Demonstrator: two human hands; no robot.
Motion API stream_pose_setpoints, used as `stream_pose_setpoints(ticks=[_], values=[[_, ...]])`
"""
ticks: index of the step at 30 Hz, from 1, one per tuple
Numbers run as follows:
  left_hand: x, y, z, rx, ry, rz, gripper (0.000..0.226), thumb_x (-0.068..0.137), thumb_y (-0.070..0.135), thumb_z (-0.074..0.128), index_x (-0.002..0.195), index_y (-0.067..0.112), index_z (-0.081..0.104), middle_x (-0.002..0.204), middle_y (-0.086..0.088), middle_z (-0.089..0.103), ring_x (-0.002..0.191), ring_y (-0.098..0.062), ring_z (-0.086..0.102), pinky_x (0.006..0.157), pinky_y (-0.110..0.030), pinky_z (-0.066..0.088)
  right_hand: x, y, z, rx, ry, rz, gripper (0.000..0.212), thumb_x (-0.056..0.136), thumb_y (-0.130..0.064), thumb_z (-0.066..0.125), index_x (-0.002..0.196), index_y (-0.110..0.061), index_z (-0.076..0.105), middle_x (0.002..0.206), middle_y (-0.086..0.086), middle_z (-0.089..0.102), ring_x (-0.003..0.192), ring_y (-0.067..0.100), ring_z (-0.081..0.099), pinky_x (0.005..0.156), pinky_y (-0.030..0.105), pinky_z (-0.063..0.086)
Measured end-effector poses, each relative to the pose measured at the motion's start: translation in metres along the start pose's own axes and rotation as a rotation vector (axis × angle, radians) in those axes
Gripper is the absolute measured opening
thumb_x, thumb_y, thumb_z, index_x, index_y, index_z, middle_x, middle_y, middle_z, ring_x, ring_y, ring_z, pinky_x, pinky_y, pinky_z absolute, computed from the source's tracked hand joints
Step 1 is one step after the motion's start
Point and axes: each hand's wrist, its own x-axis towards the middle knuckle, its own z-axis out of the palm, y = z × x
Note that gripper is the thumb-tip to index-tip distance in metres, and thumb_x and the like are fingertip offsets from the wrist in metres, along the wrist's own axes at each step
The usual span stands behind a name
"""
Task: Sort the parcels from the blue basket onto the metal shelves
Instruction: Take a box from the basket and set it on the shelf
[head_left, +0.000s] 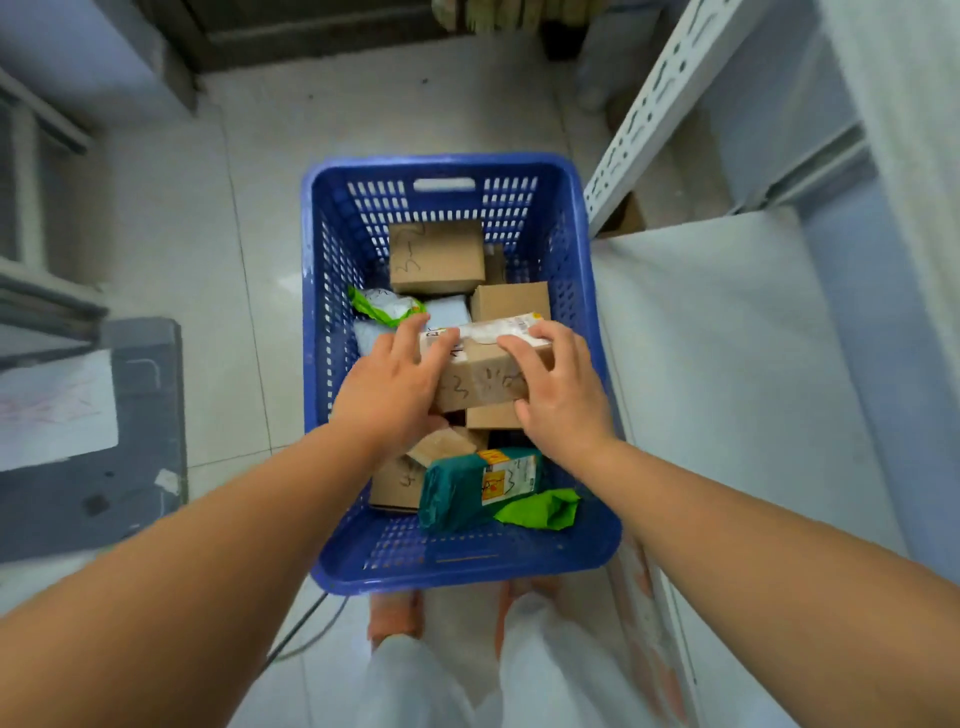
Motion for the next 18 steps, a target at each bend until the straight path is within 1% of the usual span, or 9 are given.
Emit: stream_pose_setpoints(ticks=[2, 5, 8, 10, 13, 14, 16, 17, 18], values=[[-0.011, 0.007, -0.035, 0.014, 0.045, 0.066, 0.086, 0.080, 0.045, 0.068, 0.147, 0.025, 0.017, 0.150, -0.007, 0.022, 0.129, -0.028, 0.035, 0.097, -0.041, 0.044, -0.003, -0.007, -0.040, -0.022, 0.034, 0.000, 0.066, 0.066, -0.011, 0.075, 0.127, -0.021, 0.052, 0.130, 0.015, 0.044, 0.115, 0.034, 0.045, 0.086, 0.044, 0.051], [-0.024, 0.023, -0.090, -0.076, 0.164, 0.123, 0.073, 0.083, 0.030, 0.067, 0.144, 0.020, 0.028, 0.142, -0.003, 0.036, 0.121, -0.025, 0.043, 0.091, -0.038, 0.047, -0.011, -0.018, -0.105, -0.078, 0.115, 0.015, 0.069, 0.066, -0.013, 0.076, 0.130, -0.020, 0.051, 0.131, 0.013, 0.044, 0.112, 0.033, 0.049, 0.084, 0.041, 0.052], [-0.040, 0.037, -0.147, -0.107, 0.288, 0.218, 0.067, 0.078, 0.027, 0.072, 0.136, 0.015, 0.041, 0.136, -0.005, 0.046, 0.116, -0.026, 0.048, 0.090, -0.039, 0.048, -0.024, -0.034, -0.170, -0.128, 0.254, 0.018, 0.074, 0.058, -0.011, 0.082, 0.125, -0.020, 0.051, 0.125, 0.011, 0.042, 0.102, 0.035, 0.056, 0.076, 0.039, 0.055], [-0.055, 0.042, -0.184, -0.096, 0.370, 0.297, 0.066, 0.071, 0.026, 0.078, 0.128, 0.012, 0.049, 0.129, -0.007, 0.054, 0.109, -0.028, 0.054, 0.085, -0.040, 0.050, -0.036, -0.047, -0.209, -0.152, 0.321, 0.027, 0.075, 0.057, -0.012, 0.082, 0.124, -0.020, 0.049, 0.123, 0.009, 0.040, 0.100, 0.035, 0.058, 0.073, 0.039, 0.056], [-0.080, 0.045, -0.236, -0.013, 0.451, 0.425, 0.066, 0.061, 0.033, 0.082, 0.118, 0.013, 0.055, 0.117, -0.006, 0.062, 0.096, -0.028, 0.060, 0.074, -0.037, 0.054, -0.062, -0.070, -0.261, -0.168, 0.383, 0.053, 0.074, 0.059, -0.012, 0.080, 0.126, -0.019, 0.048, 0.123, 0.012, 0.045, 0.099, 0.035, 0.057, 0.073, 0.038, 0.055], [-0.089, 0.046, -0.255, 0.011, 0.460, 0.467, 0.064, 0.062, 0.039, 0.078, 0.116, 0.015, 0.055, 0.113, -0.004, 0.063, 0.094, -0.027, 0.061, 0.071, -0.036, 0.054, -0.074, -0.077, -0.276, -0.177, 0.389, 0.067, 0.075, 0.061, -0.014, 0.081, 0.127, -0.019, 0.047, 0.122, 0.012, 0.047, 0.099, 0.034, 0.057, 0.074, 0.038, 0.055], [-0.108, 0.054, -0.293, 0.098, 0.463, 0.576, 0.057, 0.064, 0.052, 0.063, 0.111, 0.019, 0.057, 0.101, 0.001, 0.066, 0.086, -0.025, 0.062, 0.066, -0.035, 0.054, -0.100, -0.090, -0.303, -0.206, 0.371, 0.089, 0.077, 0.063, -0.023, 0.083, 0.130, -0.018, 0.044, 0.120, 0.012, 0.051, 0.095, 0.031, 0.058, 0.074, 0.038, 0.056], [-0.117, 0.060, -0.313, 0.168, 0.455, 0.636, 0.057, 0.063, 0.056, 0.061, 0.108, 0.021, 0.058, 0.096, 0.003, 0.067, 0.082, -0.023, 0.061, 0.064, -0.033, 0.053, -0.113, -0.094, -0.316, -0.225, 0.359, 0.108, 0.078, 0.064, -0.028, 0.083, 0.130, -0.017, 0.044, 0.118, 0.011, 0.052, 0.093, 0.030, 0.059, 0.072, 0.038, 0.057], [-0.125, 0.068, -0.332, 0.235, 0.449, 0.687, 0.058, 0.060, 0.057, 0.065, 0.106, 0.022, 0.060, 0.093, 0.004, 0.067, 0.080, -0.022, 0.061, 0.064, -0.032, 0.052, -0.126, -0.099, -0.328, -0.236, 0.354, 0.141, 0.077, 0.066, -0.033, 0.083, 0.130, -0.016, 0.045, 0.118, 0.011, 0.053, 0.091, 0.029, 0.059, 0.072, 0.040, 0.057]])
